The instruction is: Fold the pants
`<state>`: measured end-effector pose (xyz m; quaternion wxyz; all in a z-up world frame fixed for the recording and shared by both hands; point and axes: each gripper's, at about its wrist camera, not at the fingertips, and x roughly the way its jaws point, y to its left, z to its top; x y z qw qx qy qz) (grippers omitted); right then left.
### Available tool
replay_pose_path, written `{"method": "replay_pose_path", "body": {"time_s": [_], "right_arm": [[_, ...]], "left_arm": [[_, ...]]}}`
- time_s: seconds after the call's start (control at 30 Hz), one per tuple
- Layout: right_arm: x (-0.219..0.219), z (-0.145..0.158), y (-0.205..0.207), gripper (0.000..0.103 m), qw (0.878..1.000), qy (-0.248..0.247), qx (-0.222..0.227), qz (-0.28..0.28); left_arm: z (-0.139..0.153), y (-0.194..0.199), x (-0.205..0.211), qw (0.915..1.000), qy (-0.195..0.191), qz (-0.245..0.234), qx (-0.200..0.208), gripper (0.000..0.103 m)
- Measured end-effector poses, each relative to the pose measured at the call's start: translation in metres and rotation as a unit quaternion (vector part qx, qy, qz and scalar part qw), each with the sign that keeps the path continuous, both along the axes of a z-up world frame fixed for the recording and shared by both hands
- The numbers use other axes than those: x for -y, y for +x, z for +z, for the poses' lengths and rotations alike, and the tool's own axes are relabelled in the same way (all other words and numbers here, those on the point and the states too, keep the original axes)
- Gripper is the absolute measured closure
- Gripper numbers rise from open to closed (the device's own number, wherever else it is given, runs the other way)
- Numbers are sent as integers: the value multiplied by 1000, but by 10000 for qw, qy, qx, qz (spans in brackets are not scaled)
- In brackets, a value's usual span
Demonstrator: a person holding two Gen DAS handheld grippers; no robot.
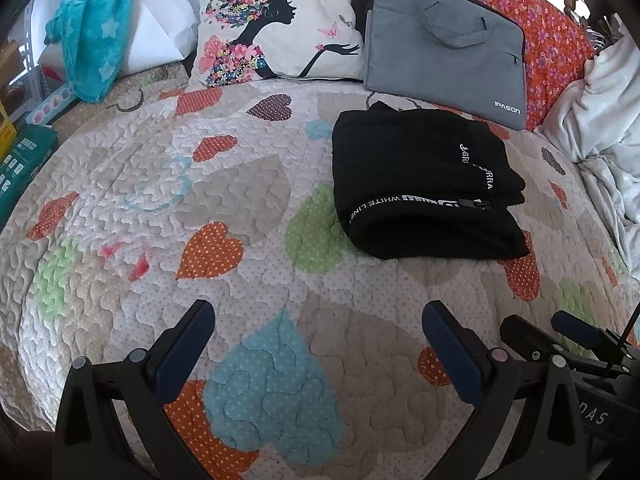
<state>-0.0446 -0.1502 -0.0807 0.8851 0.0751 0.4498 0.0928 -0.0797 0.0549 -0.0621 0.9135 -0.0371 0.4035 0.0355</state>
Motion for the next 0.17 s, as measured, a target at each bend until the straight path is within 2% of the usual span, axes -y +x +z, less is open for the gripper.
{"method": "replay_pose_path", "body": {"time_s": [0.17], "right_arm": [[0, 0, 0, 9, 10000, -15, -6, -9]], "left_arm": [[-1, 1, -1, 10000, -13, -29, -22, 0]]}}
